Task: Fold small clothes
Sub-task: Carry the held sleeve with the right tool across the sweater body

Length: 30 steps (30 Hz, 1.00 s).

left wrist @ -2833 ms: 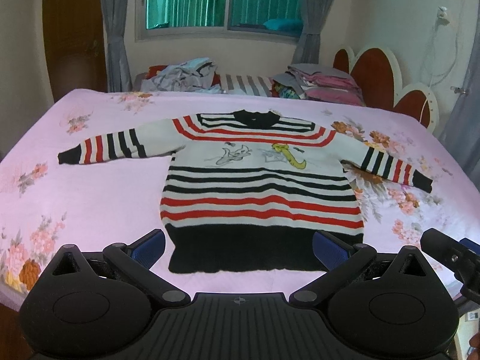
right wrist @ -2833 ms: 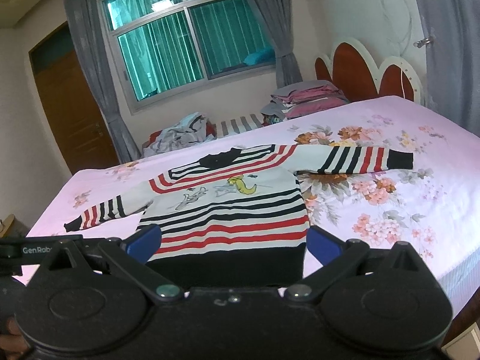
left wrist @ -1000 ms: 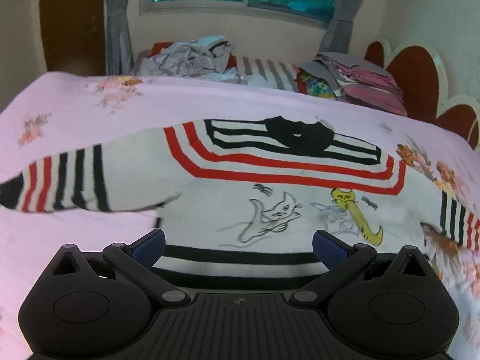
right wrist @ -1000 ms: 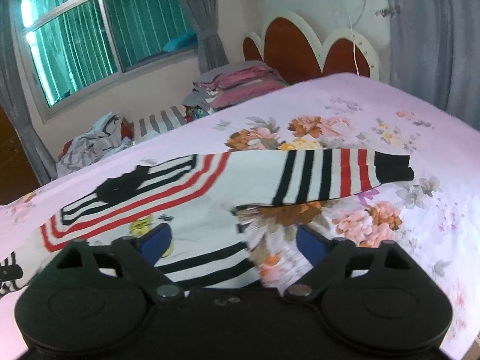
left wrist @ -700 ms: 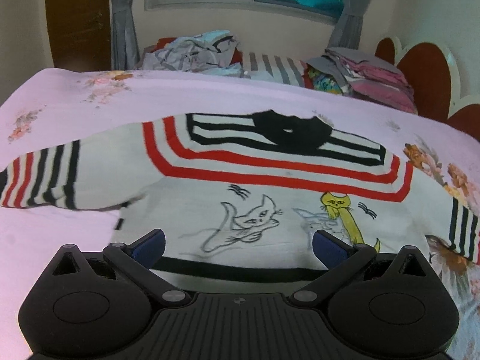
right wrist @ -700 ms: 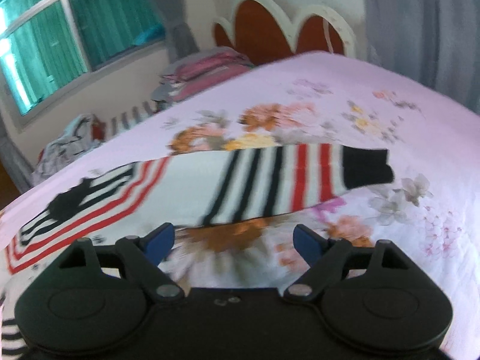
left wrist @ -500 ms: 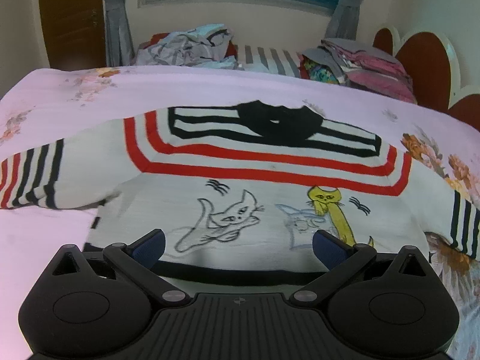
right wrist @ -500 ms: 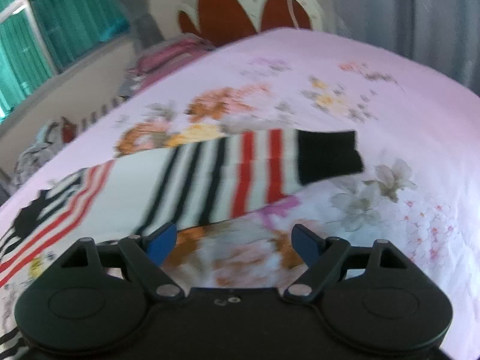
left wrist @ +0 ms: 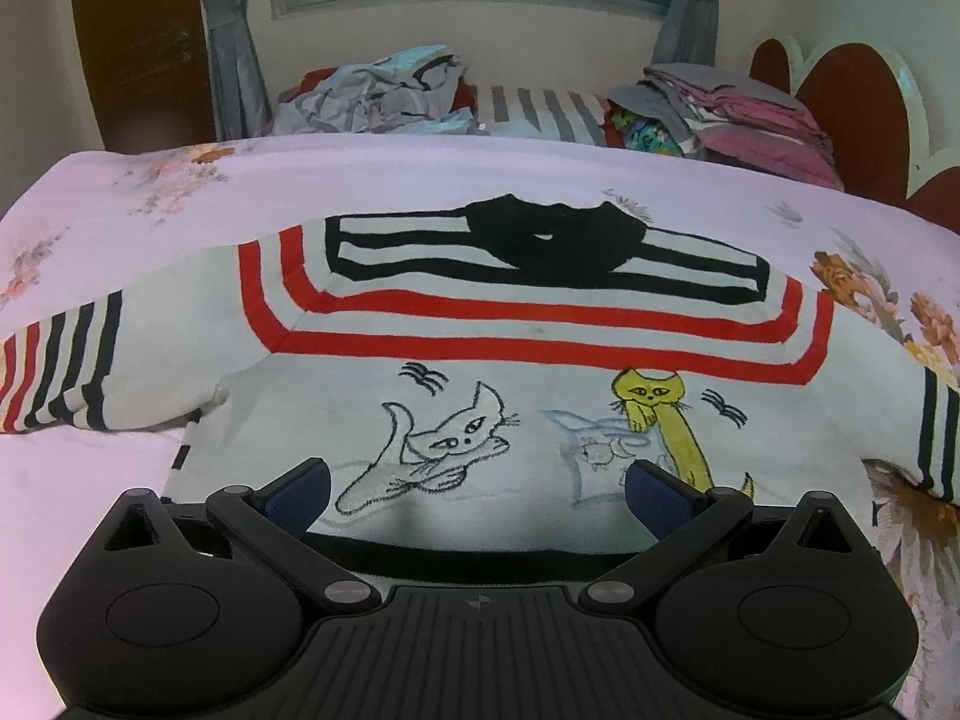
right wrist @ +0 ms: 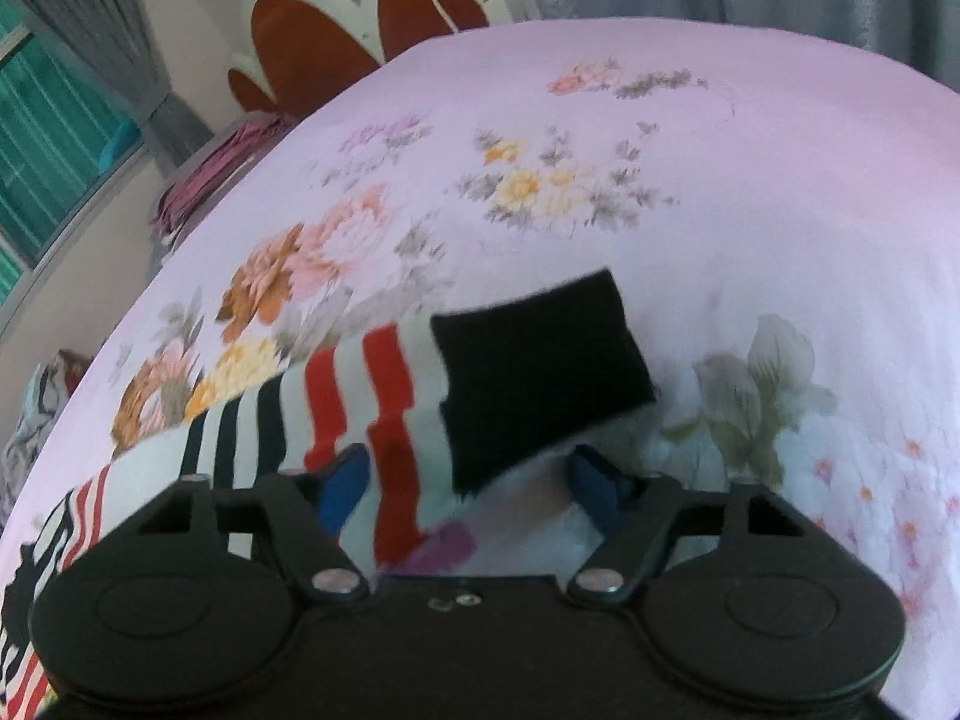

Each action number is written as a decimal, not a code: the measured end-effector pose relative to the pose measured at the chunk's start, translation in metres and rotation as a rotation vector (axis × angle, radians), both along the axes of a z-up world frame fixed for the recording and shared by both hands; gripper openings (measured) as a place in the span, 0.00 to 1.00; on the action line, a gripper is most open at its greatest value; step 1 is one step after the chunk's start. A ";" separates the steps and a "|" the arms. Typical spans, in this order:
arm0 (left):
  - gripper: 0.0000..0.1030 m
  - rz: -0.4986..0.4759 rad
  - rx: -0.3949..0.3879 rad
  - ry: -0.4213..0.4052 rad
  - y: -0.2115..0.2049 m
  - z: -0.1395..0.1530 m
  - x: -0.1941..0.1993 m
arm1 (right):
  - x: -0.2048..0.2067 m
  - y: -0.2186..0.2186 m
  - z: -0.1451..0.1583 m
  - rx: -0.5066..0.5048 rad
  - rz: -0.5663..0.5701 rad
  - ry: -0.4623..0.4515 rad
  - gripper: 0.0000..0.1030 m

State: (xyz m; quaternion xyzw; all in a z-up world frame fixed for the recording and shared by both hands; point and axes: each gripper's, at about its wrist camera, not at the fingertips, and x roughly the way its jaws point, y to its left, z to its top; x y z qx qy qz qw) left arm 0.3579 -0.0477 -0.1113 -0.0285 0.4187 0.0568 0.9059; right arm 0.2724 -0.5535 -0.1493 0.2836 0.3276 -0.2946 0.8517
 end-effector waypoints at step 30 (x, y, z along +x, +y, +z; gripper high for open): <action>1.00 0.021 -0.132 -0.066 0.094 0.011 0.021 | 0.112 0.310 0.031 -0.071 0.838 -0.108 0.08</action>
